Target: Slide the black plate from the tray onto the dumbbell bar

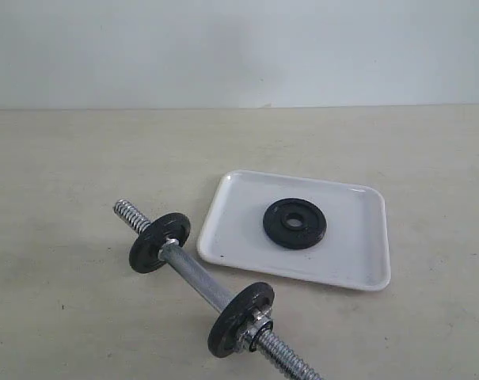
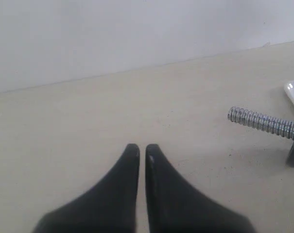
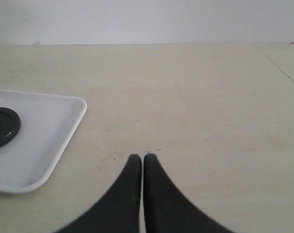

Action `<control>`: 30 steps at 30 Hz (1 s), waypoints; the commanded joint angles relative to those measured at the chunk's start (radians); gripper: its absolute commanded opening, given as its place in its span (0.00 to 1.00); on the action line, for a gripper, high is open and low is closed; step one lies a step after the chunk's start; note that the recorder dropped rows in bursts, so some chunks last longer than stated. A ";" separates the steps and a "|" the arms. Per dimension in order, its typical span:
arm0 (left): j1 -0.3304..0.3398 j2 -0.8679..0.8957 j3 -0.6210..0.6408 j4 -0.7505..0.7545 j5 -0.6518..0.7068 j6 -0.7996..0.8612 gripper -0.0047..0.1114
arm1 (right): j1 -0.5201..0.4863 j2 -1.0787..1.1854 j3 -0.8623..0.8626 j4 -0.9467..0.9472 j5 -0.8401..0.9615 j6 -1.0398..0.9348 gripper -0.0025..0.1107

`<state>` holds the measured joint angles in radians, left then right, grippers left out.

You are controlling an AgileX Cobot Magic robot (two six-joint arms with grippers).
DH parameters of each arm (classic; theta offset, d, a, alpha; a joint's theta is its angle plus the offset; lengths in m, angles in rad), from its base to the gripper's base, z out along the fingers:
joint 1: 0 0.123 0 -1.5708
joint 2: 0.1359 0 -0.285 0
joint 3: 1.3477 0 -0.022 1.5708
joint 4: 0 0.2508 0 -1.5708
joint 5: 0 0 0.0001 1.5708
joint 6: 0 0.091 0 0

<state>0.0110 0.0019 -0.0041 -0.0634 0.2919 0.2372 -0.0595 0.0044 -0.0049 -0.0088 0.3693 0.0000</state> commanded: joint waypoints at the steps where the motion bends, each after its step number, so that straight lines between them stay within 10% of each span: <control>1: -0.007 -0.002 0.004 -0.001 0.001 -0.009 0.08 | 0.000 -0.004 0.005 0.000 -0.011 0.000 0.02; 30: -0.007 -0.002 0.004 -0.001 -0.077 -0.009 0.08 | 0.000 -0.004 0.005 0.000 -0.011 0.000 0.02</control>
<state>0.0110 0.0019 -0.0041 -0.0634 0.2743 0.2372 -0.0595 0.0044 -0.0049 -0.0088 0.3693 0.0000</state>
